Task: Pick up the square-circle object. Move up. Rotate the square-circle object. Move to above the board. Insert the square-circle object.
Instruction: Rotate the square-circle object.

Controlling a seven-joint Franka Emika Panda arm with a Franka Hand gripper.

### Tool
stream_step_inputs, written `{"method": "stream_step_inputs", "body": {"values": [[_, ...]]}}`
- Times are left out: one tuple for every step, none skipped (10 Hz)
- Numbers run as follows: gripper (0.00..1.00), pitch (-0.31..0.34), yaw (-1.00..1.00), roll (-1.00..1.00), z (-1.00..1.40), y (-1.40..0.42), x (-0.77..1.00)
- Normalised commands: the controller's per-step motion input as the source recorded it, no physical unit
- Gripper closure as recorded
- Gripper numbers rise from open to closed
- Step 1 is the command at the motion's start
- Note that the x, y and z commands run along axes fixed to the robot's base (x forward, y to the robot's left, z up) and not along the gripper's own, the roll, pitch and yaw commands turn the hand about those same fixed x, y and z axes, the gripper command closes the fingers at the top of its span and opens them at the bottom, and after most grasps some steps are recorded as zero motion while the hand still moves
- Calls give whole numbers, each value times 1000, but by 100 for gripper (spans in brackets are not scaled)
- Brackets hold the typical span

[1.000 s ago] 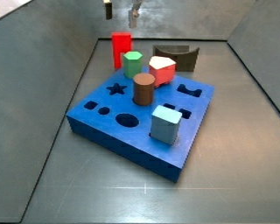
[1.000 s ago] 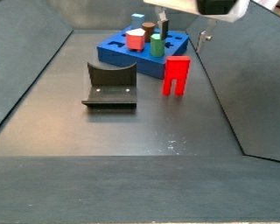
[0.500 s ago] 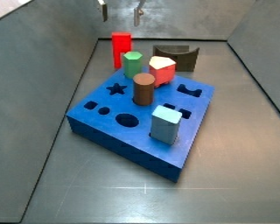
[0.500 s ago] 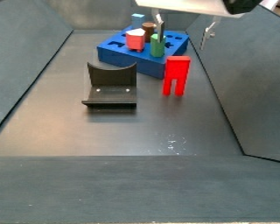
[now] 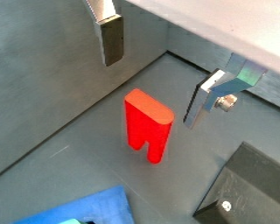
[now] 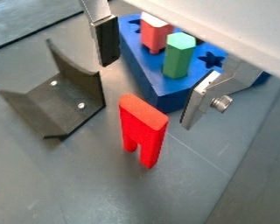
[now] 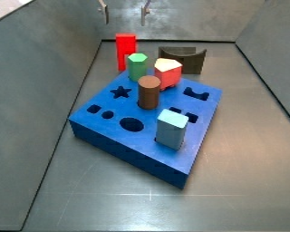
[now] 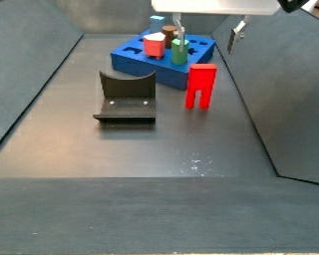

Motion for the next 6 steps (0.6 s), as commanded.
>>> {"method": "stream_step_inputs", "body": {"values": [[0, 44, 225, -5, -16, -3, 24], [0, 43, 99, -5, -1000, 0, 0], [0, 19, 63, -1, -1000, 3, 19], [0, -5, 53, 6, -1000, 4, 31], [0, -10, 48, 11, -1000, 3, 34], [0, -20, 42, 22, -808, 2, 35]]}}
